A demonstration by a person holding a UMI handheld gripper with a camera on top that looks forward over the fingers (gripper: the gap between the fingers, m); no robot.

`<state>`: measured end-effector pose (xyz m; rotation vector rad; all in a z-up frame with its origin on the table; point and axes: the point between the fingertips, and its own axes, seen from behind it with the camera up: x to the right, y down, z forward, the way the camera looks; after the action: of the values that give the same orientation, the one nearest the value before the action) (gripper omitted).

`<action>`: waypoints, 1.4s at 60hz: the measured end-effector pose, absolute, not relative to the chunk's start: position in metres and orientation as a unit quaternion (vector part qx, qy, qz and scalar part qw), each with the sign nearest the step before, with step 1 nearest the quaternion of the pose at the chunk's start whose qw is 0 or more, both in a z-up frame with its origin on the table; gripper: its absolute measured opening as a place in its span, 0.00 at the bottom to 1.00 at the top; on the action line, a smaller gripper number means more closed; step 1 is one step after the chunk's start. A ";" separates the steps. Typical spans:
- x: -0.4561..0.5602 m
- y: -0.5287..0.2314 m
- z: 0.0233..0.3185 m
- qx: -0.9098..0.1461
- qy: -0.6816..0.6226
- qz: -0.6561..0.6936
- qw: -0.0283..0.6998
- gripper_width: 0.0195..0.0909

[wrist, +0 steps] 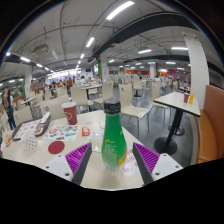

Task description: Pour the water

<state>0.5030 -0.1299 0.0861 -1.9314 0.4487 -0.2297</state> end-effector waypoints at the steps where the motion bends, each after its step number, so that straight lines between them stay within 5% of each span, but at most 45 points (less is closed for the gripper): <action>1: 0.506 -0.125 0.084 -0.811 0.189 -0.094 0.545 0.91; 8: 0.516 -0.091 0.078 -0.791 0.179 -0.088 0.578 0.86; 11: 0.522 -0.083 0.070 -0.789 0.170 -0.099 0.581 0.68; 12: 0.526 -0.083 0.065 -0.792 0.169 -0.109 0.577 0.44; 13: 0.527 -0.082 0.066 -0.788 0.166 -0.112 0.583 0.41; 21: 0.530 -0.081 0.068 -0.779 0.186 -0.119 0.587 0.37; 26: 0.529 -0.080 0.065 -0.793 0.192 -0.125 0.565 0.26; 33: 0.516 -0.078 0.062 -0.824 0.176 -0.138 0.521 0.23; 51: 0.424 -0.008 0.172 -0.799 -0.129 -0.386 0.443 0.23; 68: 0.332 0.080 0.167 -0.594 -0.478 -0.607 0.222 0.23; 76: 0.315 0.091 0.168 -0.506 -0.553 -0.650 0.121 0.23; 84: 0.306 0.093 0.164 -0.498 -0.567 -0.649 0.097 0.23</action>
<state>0.3065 0.0933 0.1639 -1.4753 -1.6785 -1.9229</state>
